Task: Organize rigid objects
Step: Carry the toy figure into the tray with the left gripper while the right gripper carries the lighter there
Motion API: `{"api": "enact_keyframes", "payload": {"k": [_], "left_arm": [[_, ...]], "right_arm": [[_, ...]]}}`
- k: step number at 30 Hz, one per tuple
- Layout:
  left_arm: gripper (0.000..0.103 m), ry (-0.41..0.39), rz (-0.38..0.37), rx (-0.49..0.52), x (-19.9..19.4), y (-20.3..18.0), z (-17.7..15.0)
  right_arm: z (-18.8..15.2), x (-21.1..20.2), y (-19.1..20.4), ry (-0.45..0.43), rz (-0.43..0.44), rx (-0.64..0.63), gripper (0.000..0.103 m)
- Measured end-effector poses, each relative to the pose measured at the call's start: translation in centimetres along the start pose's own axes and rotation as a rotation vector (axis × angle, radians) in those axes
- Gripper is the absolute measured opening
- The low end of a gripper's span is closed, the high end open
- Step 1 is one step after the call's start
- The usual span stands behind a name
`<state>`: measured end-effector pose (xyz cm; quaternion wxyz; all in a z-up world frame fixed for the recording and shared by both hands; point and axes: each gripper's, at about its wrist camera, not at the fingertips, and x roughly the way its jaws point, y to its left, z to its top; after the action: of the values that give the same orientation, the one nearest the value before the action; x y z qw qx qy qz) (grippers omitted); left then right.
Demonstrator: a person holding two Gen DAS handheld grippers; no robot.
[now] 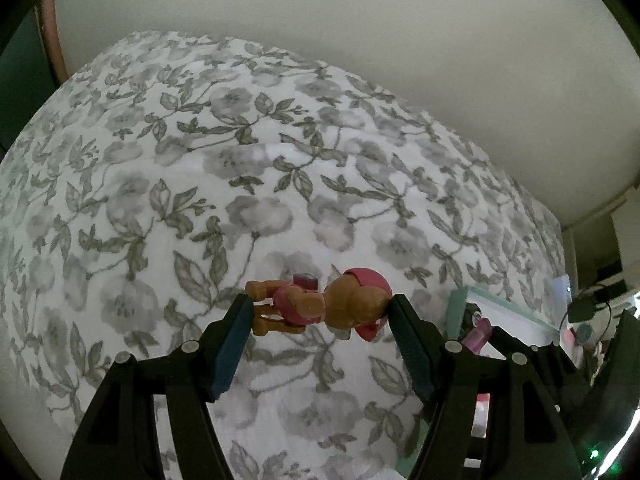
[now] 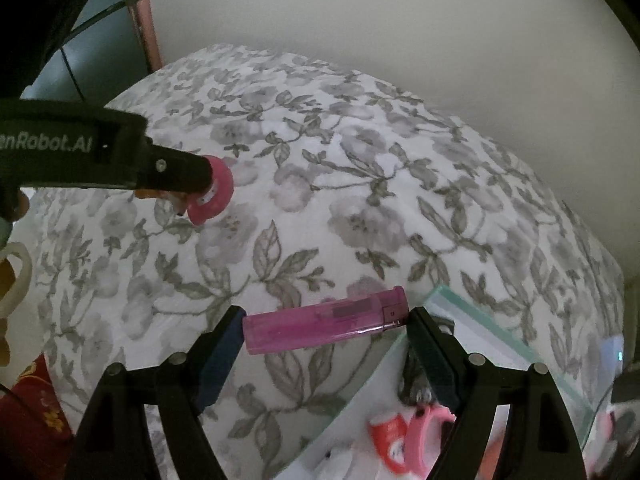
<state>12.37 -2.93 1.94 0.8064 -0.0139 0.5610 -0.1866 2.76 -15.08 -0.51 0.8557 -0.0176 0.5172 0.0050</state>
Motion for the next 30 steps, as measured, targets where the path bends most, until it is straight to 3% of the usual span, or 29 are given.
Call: {"api": "enact_keyframes", "payload": {"k": [22, 30], "left_arm": [[0.071, -0.132, -0.048, 0.109, -4.1, -4.2, -4.1], [0.071, -0.147, -0.047, 0.162, -4.3, -6.1, -5.4]], "right_arm": [[-5.3, -8.6, -2.4, -0.114, -0.116, 0.269, 0.084], [-8.2, -10.0, -4.4, -0.105, -0.138, 0.418, 0.084]]}}
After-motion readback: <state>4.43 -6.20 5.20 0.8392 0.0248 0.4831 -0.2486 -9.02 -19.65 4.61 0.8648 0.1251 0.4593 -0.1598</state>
